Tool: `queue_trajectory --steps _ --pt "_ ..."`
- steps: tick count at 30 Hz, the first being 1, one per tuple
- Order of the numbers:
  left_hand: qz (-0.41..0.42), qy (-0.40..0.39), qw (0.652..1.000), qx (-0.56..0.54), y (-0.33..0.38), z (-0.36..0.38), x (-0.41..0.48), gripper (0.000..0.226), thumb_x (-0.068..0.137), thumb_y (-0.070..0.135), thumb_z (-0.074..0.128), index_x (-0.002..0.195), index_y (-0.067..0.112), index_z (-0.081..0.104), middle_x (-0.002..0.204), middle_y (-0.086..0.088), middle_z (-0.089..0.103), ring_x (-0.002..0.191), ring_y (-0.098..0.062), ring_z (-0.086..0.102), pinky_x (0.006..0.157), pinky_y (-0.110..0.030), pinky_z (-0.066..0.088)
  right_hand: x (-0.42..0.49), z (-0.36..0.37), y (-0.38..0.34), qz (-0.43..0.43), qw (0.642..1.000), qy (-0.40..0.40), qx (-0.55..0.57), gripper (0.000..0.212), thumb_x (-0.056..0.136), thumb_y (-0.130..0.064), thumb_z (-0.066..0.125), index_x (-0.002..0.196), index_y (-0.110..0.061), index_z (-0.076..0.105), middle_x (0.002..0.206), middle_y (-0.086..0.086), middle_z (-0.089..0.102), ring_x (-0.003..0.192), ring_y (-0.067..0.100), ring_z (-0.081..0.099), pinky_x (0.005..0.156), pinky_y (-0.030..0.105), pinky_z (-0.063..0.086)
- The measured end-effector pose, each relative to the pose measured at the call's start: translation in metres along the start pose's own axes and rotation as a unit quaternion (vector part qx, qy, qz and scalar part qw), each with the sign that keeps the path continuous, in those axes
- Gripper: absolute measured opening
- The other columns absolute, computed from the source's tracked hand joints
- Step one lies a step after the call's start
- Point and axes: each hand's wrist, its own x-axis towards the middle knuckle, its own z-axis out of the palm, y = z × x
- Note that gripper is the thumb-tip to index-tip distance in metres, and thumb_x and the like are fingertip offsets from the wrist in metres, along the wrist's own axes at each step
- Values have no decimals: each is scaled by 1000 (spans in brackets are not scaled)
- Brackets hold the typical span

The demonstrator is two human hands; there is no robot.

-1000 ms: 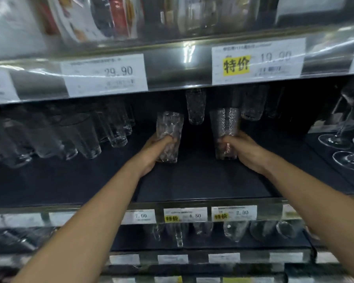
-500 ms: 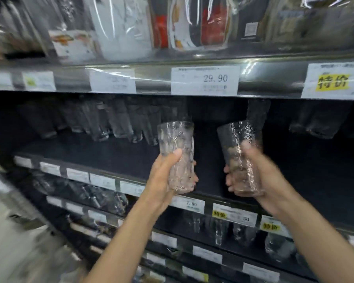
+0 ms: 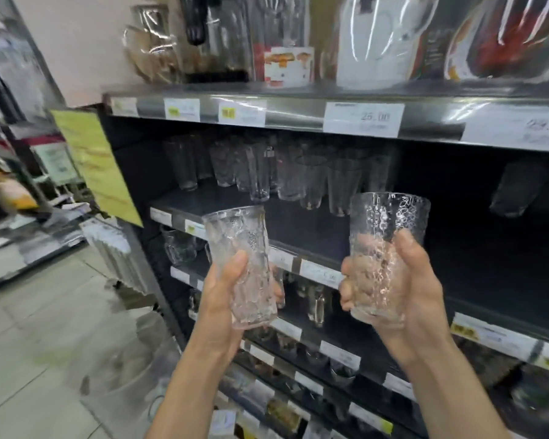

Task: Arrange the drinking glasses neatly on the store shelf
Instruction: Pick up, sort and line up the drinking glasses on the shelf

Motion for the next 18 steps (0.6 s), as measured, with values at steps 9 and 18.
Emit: queue_trajectory --steps 9,18 --pt "-30 -21 999 -5 45 -92 -7 74 49 69 85 100 17 71 83 -12 69 61 -27 66 60 -39 59 -6 84 56 -8 1000 9 -23 61 66 -72 72 90 -16 73 78 13 64 54 24 60 55 31 54" --pt "-45 -9 998 34 61 -143 23 62 74 59 66 119 15 62 93 -10 75 70 -28 71 65 -40 60 21 114 91 19 993 75 -84 82 60 -73 74 111 -10 63 80 14 67 56 24 61 52 35 55"
